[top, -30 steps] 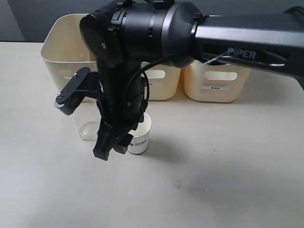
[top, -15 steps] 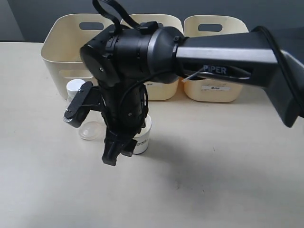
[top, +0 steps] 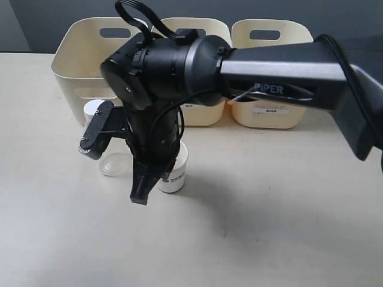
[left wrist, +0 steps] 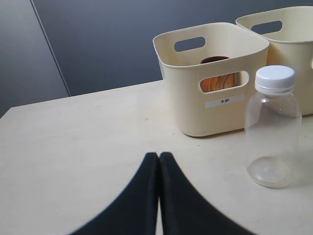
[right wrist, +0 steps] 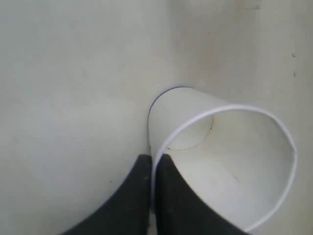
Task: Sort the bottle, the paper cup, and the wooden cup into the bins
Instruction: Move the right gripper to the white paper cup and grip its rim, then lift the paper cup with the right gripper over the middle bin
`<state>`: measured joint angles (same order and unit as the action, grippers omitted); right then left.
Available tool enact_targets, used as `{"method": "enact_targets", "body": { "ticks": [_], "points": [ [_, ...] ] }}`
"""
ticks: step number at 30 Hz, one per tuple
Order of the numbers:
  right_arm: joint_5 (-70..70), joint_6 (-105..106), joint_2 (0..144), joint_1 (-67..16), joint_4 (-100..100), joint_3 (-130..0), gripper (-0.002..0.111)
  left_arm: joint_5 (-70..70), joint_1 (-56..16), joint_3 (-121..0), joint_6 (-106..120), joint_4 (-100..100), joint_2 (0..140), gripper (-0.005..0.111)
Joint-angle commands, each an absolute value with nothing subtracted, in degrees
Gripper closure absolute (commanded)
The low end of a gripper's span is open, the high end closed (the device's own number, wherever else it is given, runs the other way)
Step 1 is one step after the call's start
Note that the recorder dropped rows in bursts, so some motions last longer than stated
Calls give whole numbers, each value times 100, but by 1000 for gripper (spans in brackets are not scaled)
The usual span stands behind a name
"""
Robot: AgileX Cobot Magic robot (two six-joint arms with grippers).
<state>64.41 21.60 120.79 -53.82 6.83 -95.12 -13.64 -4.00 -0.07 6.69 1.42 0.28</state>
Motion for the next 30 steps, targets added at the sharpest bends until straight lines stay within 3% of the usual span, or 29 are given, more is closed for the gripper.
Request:
{"method": "enact_targets", "body": {
  "ticks": [1,16,30],
  "points": [
    [6669,2252,11933,-5365,1043,-9502,109,-1373,-420,0,658,126,0,107],
    [6011,1374,10047,-5260,2734,-9510,109,-1373,-420,0,658,126,0,107],
    [4391,1361,10607,-3694,2309,-9532,109,-1373,-420,0,658,126,0,107]
  ]
}}
